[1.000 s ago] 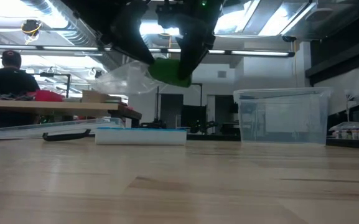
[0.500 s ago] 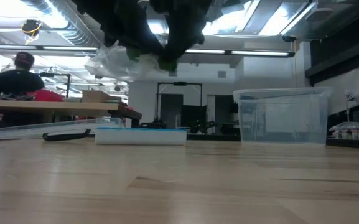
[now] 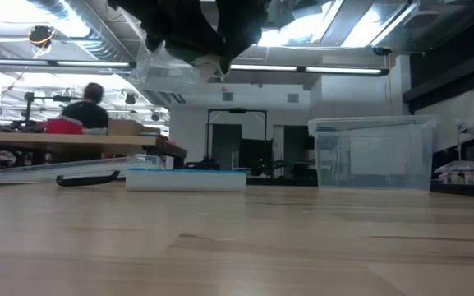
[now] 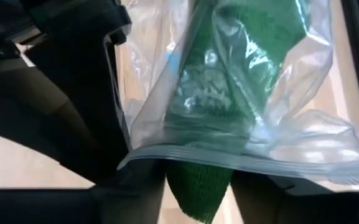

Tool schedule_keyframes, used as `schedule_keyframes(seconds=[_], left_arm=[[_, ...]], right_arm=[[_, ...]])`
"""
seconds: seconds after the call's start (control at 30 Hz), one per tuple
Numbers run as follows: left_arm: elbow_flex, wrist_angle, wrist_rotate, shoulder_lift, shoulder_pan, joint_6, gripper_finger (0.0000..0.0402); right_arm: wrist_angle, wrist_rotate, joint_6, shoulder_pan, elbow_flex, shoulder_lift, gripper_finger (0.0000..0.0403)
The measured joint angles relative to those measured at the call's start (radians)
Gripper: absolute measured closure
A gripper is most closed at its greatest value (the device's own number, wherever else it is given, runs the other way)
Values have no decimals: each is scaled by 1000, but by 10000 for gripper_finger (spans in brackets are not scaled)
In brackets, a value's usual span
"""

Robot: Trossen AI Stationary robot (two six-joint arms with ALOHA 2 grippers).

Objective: Roll bandage
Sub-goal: Put the rolled green bandage into the transparent zip bag

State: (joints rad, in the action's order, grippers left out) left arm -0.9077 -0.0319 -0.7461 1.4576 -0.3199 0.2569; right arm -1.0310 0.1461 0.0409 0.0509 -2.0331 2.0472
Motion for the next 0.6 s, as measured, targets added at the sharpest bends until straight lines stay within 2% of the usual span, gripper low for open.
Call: schedule_keyframes(seconds=[0.23,0.6], left_arm=[[0,-10,8,0,0,-12,401],[0,-41,7,0,-3,-33,401]], right_arm=[[10,34,-25,1,-1,0,180],[-37,26,-76,1,-44,0,171]])
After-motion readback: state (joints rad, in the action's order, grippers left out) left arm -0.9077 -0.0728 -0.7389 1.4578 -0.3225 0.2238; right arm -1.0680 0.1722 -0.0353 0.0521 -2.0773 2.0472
